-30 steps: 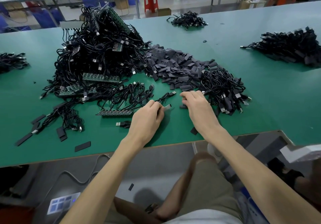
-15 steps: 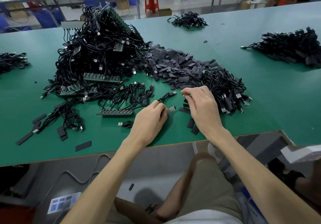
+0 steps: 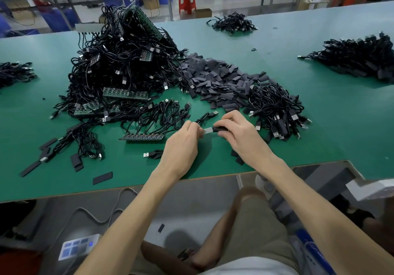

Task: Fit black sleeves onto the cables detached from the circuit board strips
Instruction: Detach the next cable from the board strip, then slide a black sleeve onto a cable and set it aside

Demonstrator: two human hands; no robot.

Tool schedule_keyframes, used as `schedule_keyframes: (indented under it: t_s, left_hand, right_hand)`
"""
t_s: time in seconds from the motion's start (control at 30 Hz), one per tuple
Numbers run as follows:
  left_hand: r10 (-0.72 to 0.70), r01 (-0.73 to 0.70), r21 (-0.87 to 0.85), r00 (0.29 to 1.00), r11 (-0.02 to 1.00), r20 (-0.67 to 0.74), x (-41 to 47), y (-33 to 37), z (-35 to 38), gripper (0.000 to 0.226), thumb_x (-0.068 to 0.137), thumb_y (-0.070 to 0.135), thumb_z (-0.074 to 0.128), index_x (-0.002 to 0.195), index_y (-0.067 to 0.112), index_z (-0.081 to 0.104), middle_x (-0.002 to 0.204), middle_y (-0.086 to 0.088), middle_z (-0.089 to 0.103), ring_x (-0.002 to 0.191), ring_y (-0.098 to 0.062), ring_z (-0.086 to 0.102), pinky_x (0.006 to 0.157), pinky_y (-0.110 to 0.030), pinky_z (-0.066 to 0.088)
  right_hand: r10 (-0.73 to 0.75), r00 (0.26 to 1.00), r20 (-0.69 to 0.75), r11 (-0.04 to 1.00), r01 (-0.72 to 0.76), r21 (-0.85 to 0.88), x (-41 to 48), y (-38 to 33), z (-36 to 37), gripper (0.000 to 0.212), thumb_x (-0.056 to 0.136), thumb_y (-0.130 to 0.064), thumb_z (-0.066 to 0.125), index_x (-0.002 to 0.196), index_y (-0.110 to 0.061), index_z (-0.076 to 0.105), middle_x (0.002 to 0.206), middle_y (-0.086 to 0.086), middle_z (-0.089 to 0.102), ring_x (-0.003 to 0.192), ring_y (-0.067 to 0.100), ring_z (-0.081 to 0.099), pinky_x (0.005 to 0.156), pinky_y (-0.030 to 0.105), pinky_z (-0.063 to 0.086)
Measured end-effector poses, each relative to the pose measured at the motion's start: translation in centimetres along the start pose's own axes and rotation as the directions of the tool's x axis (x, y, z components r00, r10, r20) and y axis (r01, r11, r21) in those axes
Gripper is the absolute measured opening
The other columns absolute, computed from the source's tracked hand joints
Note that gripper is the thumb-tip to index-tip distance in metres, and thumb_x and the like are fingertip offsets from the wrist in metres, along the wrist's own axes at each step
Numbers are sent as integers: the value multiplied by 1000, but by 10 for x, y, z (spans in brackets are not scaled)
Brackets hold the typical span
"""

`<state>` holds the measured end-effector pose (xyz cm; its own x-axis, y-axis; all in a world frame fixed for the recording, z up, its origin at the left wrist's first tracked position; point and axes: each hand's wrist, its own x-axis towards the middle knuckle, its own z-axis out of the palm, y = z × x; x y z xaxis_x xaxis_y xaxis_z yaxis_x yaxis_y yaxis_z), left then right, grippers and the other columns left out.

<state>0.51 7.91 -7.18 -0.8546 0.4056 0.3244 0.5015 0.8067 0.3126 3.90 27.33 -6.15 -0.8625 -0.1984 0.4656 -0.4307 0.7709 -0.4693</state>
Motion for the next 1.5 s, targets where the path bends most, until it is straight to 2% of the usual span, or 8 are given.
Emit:
schedule_keyframes:
  t_s: [0.13,0.23,0.47,0.67,0.83,1.0,1.17,1.5]
  left_hand:
    - [5,-5,4,1000,1000,-8,0,1,1,14,107,12,44,106,14,57,105,-3,57,79,-27,57,67,-42,46]
    - [11,-11,0,1000,1000,-12,0,1,0,15,107,13,43,106,13,59,105,-4,57,80,-28,57,69,-43,47]
    - [10,-10,-9,1000,1000,-7,0,2,0,15,106,9,44,105,14,58,105,-4,57,80,-27,57,68,-40,46]
    - [4,-4,-11,1000,1000,-16,-1,1,0,14,106,10,44,104,15,57,104,-2,56,78,-25,54,65,-35,40]
    - [3,-4,-19,1000,1000,-30,0,0,2,14,107,14,45,102,14,57,102,-2,55,76,-25,55,62,-34,36]
    - [6,-6,-16,999,1000,-37,0,0,3,15,107,14,44,103,14,58,101,-2,55,75,-26,55,62,-36,40]
    - [4,-4,-18,1000,1000,-30,-1,1,2,14,107,13,44,103,14,57,103,-2,55,77,-26,55,65,-39,44]
    - [0,0,-16,1000,1000,2,0,3,-2,15,100,3,47,103,14,57,106,-4,56,80,-28,56,64,-37,37]
  right_hand:
    - [9,1000,14,997,-8,-75,0,2,1,33,97,-7,67,129,-1,67,113,11,60,96,26,63,89,40,55]
    - [-11,1000,15,990,13,-142,1,3,3,32,95,-4,69,127,-1,69,109,15,60,100,25,58,81,47,58]
    - [22,1000,16,990,-20,-140,0,4,3,21,98,-4,64,118,0,71,110,15,57,105,25,54,84,47,56]
    - [28,1000,-5,992,-29,-120,0,4,3,16,96,2,65,110,0,73,103,13,59,102,24,55,87,30,48]
    - [52,997,53,990,-44,-133,2,7,6,22,97,-11,67,117,-1,71,108,12,56,104,24,52,88,43,52]
    - [65,995,78,991,-55,-118,1,7,6,29,96,-13,69,122,0,71,110,12,56,104,24,53,92,43,51]
    - [88,994,69,991,-80,-105,0,5,4,23,98,-16,67,115,0,70,109,11,56,106,24,53,90,45,51]
    - [66,998,9,994,-65,-85,0,-2,-2,21,99,-10,65,113,3,72,106,16,64,106,31,60,92,46,52]
